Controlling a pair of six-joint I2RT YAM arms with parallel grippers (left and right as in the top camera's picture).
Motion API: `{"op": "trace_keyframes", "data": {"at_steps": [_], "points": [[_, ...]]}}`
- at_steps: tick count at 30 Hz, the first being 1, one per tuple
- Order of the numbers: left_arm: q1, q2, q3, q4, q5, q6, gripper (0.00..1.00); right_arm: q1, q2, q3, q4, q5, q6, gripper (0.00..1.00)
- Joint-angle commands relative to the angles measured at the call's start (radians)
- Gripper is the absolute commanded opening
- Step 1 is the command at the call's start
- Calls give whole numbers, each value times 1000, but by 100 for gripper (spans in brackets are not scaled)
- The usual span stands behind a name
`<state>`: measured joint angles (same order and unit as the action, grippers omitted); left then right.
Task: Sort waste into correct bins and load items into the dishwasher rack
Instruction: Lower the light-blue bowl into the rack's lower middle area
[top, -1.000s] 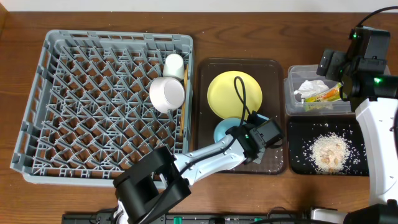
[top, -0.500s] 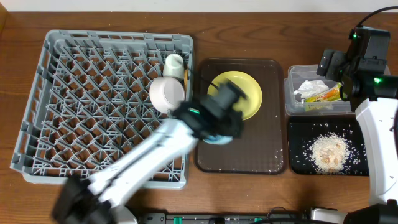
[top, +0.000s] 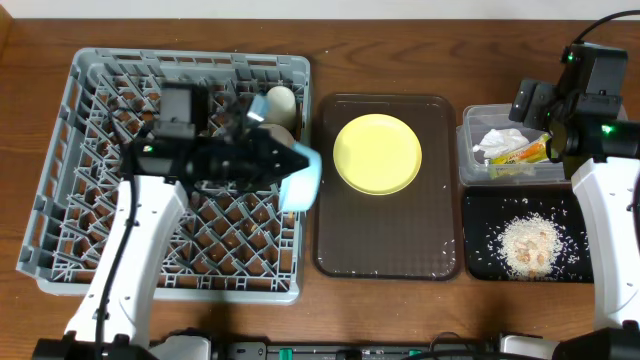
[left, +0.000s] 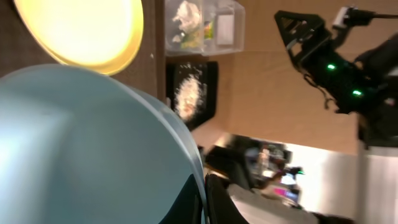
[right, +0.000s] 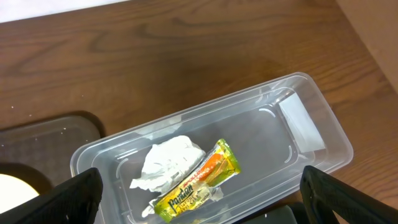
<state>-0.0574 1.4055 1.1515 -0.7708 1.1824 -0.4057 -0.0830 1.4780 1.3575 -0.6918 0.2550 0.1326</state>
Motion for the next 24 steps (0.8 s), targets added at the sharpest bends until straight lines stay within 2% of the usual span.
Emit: {"op": "trace_keyframes", "data": {"at_steps": [1,11,19,24], "points": [[67,3,-79,-2,145,74,6,-5,-12,10,-1,2,9,99],[207,7,-298,84,146,102,6,-5,-12,10,-1,2,9,99],[254,14,-338,106,146,100,6,-5,-12,10,-1,2,9,99],[330,14,-338,125,188,39,6,-5,-12,10,-1,2,9,99]]}}
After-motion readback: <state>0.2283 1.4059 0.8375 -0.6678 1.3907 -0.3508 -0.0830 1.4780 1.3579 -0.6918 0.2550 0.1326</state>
